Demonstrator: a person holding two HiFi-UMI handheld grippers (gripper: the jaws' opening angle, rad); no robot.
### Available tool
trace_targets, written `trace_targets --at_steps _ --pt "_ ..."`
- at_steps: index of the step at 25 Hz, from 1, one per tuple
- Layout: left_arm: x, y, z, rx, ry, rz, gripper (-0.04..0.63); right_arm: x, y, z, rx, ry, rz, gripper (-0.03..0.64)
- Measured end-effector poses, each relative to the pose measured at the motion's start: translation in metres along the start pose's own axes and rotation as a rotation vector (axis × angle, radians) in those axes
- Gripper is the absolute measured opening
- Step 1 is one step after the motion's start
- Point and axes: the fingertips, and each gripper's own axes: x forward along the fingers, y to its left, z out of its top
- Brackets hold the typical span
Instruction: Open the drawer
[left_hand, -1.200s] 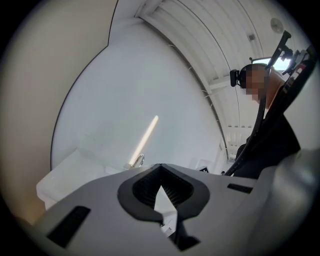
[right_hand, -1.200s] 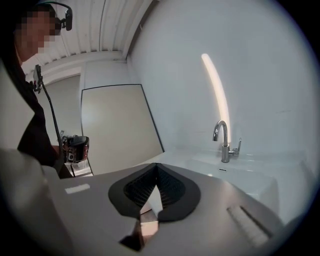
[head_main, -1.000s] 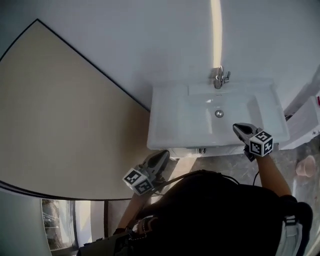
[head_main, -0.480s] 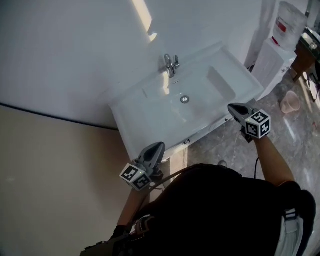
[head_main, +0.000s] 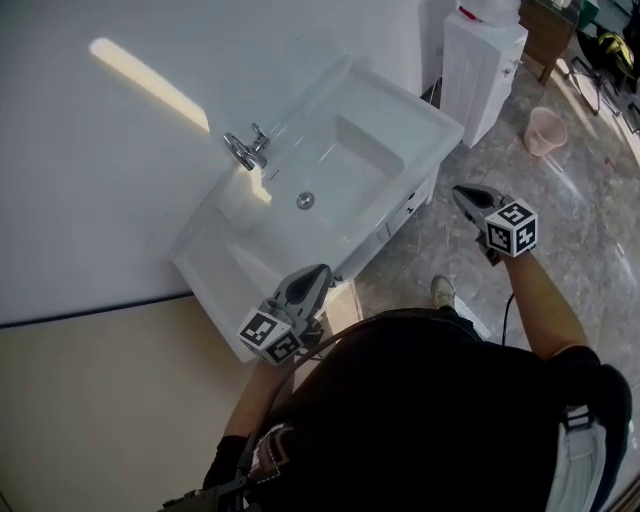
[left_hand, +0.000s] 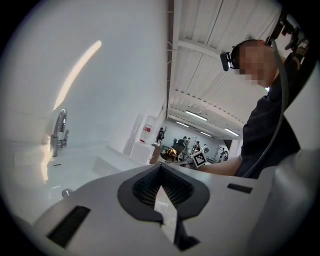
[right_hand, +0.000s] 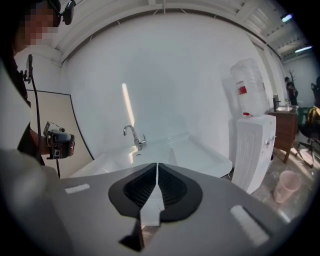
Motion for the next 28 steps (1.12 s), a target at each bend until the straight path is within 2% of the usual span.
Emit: trace_targets --at_steps 7,13,16,21,24,28 --pt "0.134 -0.018 -0.023 -0.013 0.118 0.01 0.002 0.004 -0.108 -0.048 0.047 0.047 0.024 0.005" --pt "0.231 -0.03 -0.076 -0.077 0.21 -0.046 0.002 0.027 -0.175 -0.091 0.042 0.095 0.034 0.015" --pt "0.261 -0.034 -0.118 -0.1 0.273 -0.113 0.002 0.041 -0.189 -0.126 0.056 0.122 0.015 0.025" --pt "0.285 -0.025 -0.191 -0.127 0.369 -0.2 0.002 0.071 -0.179 -0.2 0.053 0.192 -0.007 0.035" --pt "0.296 -0.008 -0.235 -0.153 0.402 -0.213 0.002 0.096 -0.173 -0.25 0.008 0.242 -0.021 0.049" --pt "0.307 0.018 -0.294 -0.185 0.445 -0.189 0.002 0.131 -0.175 -0.32 -0.042 0.302 -0.035 0.069"
